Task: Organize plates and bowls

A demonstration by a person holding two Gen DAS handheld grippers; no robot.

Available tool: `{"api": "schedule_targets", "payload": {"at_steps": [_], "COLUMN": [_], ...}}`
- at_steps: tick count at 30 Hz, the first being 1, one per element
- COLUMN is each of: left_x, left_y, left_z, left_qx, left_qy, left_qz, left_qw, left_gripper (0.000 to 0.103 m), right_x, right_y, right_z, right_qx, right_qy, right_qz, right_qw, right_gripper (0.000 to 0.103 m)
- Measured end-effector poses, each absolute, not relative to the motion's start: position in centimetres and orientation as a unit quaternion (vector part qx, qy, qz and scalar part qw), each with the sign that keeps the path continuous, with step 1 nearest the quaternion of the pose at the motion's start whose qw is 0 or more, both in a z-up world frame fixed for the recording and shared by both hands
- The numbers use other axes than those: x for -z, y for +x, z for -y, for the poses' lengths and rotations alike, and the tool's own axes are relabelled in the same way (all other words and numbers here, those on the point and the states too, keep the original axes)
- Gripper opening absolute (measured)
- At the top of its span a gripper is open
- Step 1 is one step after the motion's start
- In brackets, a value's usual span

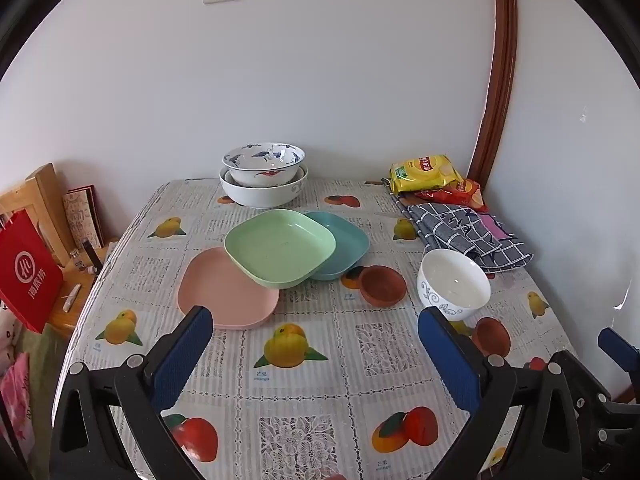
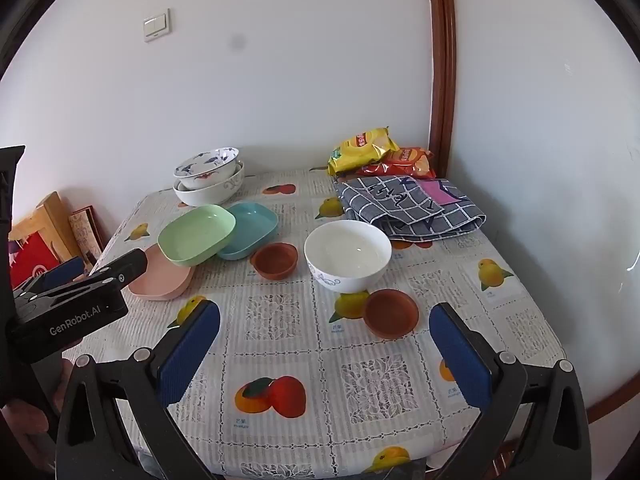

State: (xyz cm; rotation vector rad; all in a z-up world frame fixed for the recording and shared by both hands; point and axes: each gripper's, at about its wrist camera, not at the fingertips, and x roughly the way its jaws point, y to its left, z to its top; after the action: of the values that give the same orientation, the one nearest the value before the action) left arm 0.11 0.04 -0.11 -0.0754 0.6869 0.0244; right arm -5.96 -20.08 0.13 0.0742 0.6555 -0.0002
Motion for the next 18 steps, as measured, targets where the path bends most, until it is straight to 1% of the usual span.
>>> {"api": "schedule_targets", "payload": {"at_steps": [4, 7, 9, 18], "left_x": [-1.0, -1.6, -1.5, -1.4], "left_y": [-0.9, -0.9, -0.7, -0.8], "left_z": [0.3, 1.3, 0.5, 0.4], "left_qx": [-0.005, -0.007, -0.004, 0.001], "left_qy": [-0.044, -0.026, -0.042, -0.042], "left_qz": [-0.313, -0.312, -0.312, -0.315], "left_qw": [0.949, 0.95, 0.949, 0.948], "left_gripper": [0.103, 0.103, 0.103, 0.103], "right_x": [-0.3, -0.5, 0.1, -0.8], "right_y": [-6.0, -6.2, -5.7, -6.5], "right_z": [20.1, 20.2, 20.4, 20.5], "right_qx": [-0.001, 0.0, 0.002, 0.003], "right_qy": [0.032, 0.025, 0.032, 0.034], "right_qz": [-0.32, -0.315, -0.32, -0.316], "right_qw": [0.947, 0.949, 0.947, 0.948], "right_gripper": [0.103, 0.103, 0.103, 0.103]}}
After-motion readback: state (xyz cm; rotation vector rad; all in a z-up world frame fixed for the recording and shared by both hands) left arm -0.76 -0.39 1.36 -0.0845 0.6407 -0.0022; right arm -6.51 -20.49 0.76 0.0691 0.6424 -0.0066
